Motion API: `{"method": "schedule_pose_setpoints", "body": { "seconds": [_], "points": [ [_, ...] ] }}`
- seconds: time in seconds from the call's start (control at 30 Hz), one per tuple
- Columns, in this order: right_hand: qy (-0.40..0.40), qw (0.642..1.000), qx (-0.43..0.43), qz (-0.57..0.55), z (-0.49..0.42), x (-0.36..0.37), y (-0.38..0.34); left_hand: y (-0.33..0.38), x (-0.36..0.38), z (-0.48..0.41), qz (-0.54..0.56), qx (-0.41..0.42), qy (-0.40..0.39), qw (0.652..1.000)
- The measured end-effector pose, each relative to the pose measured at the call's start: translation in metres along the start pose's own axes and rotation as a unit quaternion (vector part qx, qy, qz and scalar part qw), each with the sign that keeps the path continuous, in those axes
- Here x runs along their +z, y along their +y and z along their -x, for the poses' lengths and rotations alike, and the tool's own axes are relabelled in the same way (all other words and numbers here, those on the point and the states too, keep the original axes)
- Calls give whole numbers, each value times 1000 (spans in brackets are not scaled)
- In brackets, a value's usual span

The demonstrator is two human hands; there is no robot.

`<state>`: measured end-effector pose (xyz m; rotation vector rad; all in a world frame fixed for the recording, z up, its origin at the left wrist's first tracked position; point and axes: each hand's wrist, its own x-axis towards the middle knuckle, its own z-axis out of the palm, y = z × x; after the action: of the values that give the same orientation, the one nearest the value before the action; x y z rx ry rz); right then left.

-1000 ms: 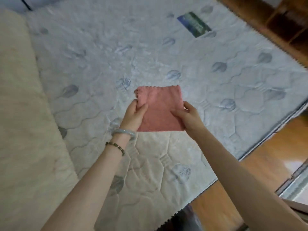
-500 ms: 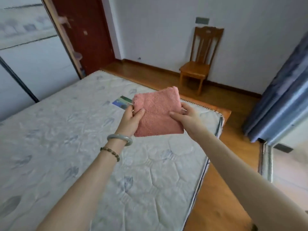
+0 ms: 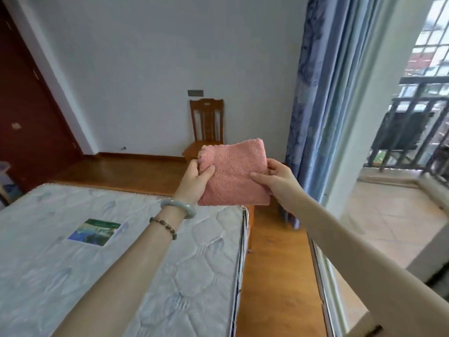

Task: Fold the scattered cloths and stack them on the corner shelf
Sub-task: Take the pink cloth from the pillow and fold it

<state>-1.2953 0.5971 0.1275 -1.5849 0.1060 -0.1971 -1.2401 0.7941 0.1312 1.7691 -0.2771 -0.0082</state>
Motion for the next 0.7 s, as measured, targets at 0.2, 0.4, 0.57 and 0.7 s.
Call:
{"method": "schedule_pose_setpoints", "body": {
  "seconds": [0.2, 0.4, 0.57, 0.7],
  "points": [
    [42, 999, 11, -27, -33, -56, -12, 14, 54, -58, 41, -8, -48, 998],
    [47, 997, 17, -55, -102, -99, -19, 24, 99, -132, 58, -2, -73, 996],
    [49, 998, 7, -40, -182, -131, -31, 28, 132, -226, 107, -9, -81, 991],
    [41, 998, 2, -37, -248, -158, -41, 31, 158, -291, 157, -13, -83, 984]
  ]
}}
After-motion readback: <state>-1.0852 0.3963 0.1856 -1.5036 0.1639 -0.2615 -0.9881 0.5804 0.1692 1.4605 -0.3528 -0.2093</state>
